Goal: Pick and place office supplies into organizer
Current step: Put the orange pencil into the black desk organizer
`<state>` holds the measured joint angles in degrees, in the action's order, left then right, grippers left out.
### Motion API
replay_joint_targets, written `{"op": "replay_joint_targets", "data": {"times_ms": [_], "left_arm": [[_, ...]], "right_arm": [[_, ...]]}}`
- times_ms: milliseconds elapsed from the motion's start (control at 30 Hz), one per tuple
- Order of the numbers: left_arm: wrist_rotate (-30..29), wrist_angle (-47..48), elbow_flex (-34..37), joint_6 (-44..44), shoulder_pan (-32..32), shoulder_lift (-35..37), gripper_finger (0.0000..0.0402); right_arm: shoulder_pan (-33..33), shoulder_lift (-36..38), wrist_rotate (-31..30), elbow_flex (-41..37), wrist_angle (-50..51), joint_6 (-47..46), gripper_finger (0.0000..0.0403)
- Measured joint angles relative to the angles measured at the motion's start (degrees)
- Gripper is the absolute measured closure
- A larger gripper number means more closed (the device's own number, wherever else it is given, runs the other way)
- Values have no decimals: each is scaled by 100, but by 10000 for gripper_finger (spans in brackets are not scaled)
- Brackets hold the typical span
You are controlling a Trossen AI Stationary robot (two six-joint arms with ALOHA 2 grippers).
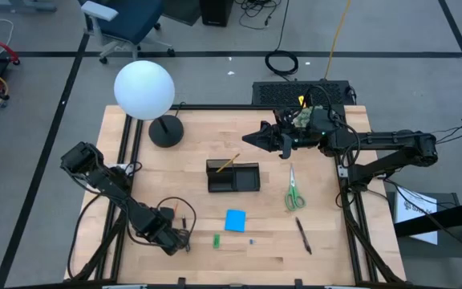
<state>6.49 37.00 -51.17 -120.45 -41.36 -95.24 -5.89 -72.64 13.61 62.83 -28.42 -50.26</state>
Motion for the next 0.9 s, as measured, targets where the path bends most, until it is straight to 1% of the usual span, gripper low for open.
{"op": "replay_joint_targets", "data": {"times_ms": [200, 333, 700, 800, 900], "left_arm": [[58, 39, 83, -49, 2, 7, 224], [-100, 37, 93, -57, -4, 11, 224], [-209, 69, 97, -81, -62, 11, 226], [-229, 83, 99, -102, -79, 11, 241], [-223, 105, 104, -97, -81, 10, 273]], "right_arm": [[-1, 0, 1, 0, 0, -1, 403], [-1, 0, 0, 0, 0, 0, 403], [0, 0, 2, 0, 0, 0, 403], [-1, 0, 1, 0, 0, 0, 403], [0, 0, 0, 0, 0, 0, 403]]}}
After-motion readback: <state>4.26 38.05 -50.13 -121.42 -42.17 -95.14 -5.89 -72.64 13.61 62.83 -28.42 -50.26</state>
